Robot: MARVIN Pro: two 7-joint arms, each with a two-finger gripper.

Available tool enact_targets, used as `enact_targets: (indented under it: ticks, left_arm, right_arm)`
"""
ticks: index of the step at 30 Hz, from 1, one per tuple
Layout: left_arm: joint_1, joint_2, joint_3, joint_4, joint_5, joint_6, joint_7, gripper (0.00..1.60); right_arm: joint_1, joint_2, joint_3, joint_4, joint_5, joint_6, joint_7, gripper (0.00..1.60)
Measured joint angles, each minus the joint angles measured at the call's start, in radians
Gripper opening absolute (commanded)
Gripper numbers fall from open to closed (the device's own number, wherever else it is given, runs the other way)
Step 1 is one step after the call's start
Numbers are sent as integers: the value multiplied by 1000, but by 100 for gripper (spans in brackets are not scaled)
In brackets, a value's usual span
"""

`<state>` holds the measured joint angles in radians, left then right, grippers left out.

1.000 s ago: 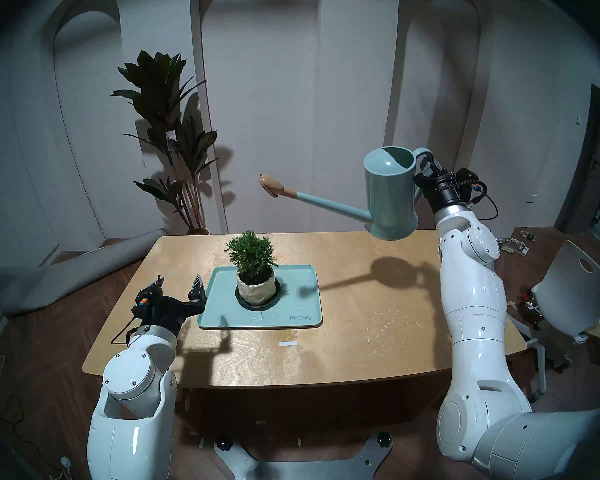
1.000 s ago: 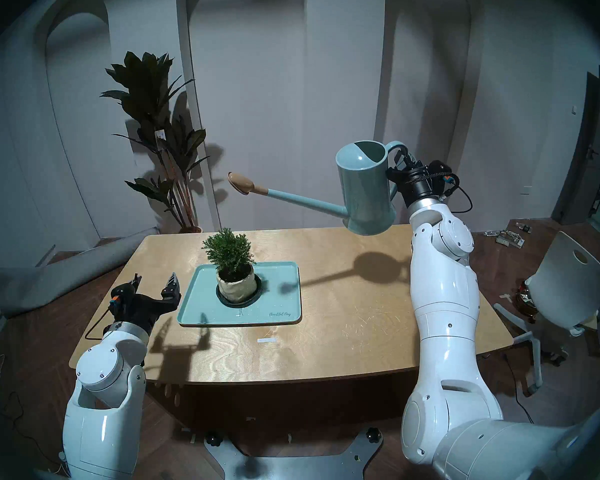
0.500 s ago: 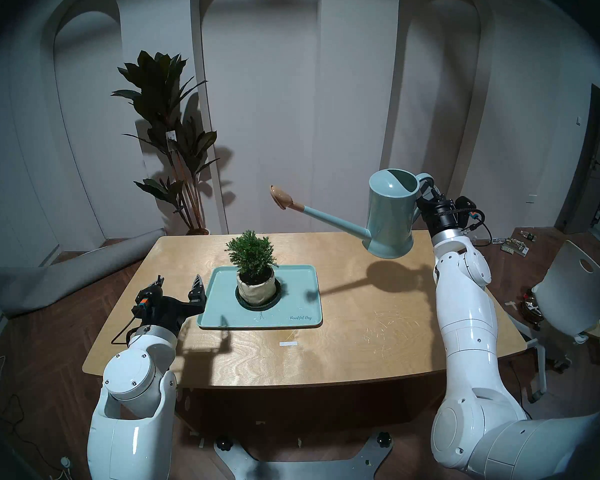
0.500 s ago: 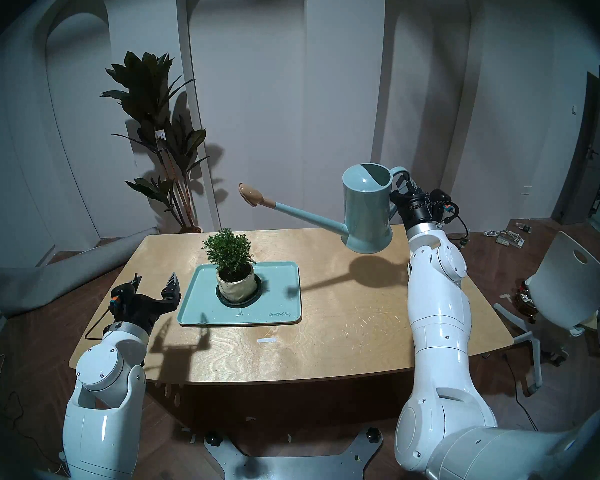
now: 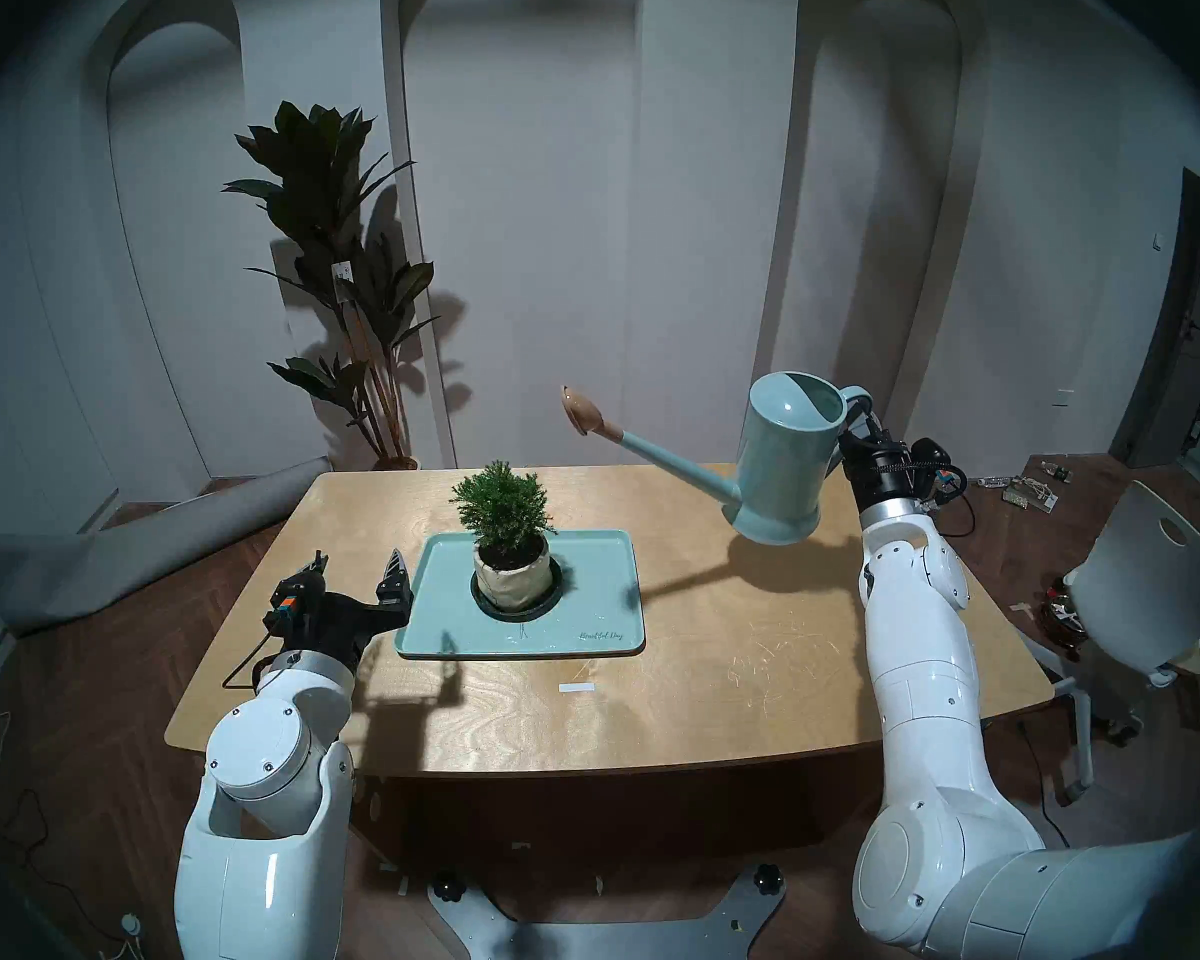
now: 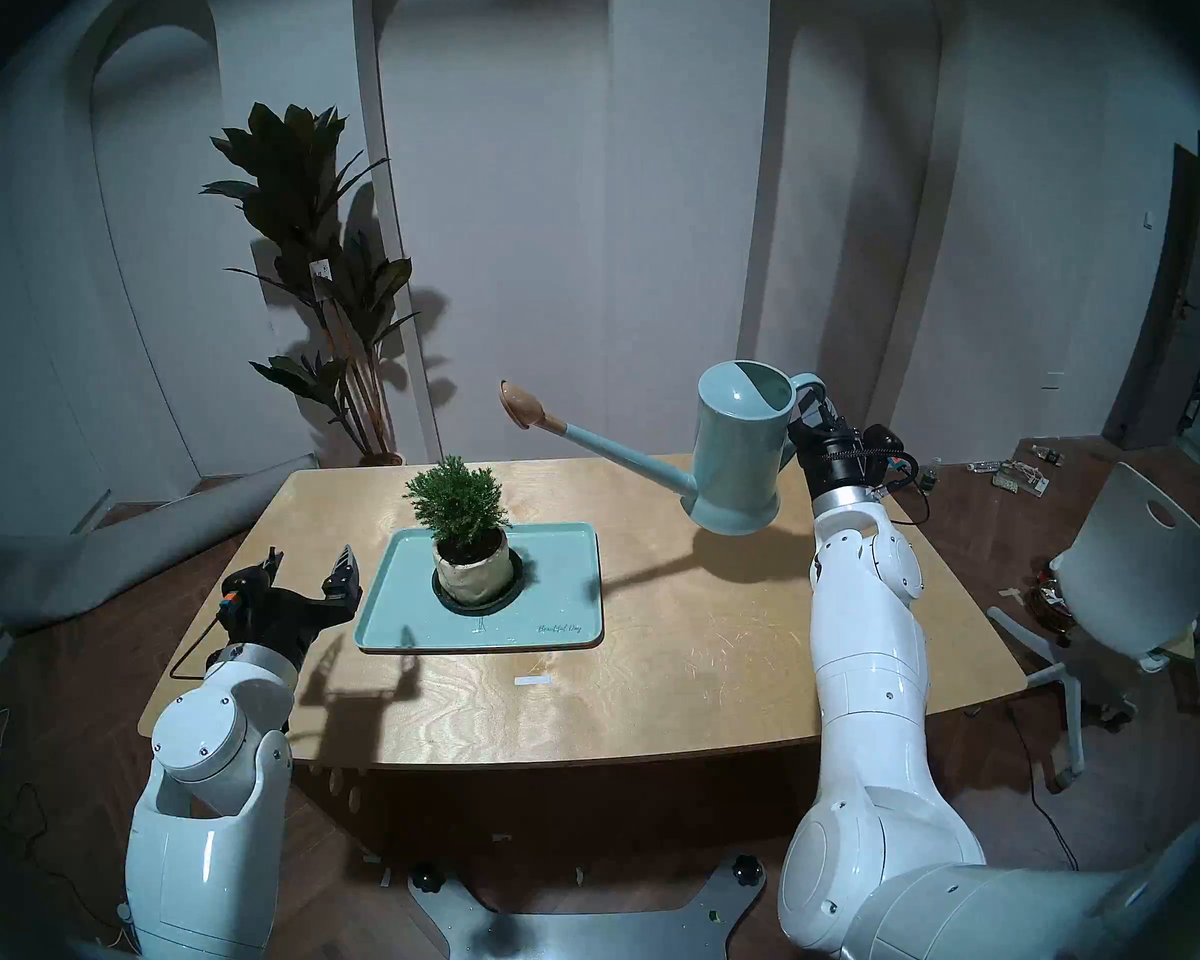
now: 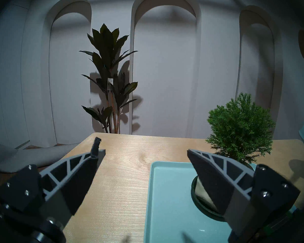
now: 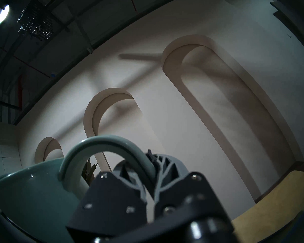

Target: Pick up the watering can and pour water into the potted plant, then put the can down

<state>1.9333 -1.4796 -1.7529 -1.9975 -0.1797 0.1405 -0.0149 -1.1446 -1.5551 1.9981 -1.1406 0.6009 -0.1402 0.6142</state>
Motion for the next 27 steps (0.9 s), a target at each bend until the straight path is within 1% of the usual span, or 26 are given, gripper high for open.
enact_targets:
  ticks: [27]
  left_arm:
    - [0,0,0,0,0,0,0,160]
  right_arm:
    - [-76,-21,84,40,14,-22,43,0]
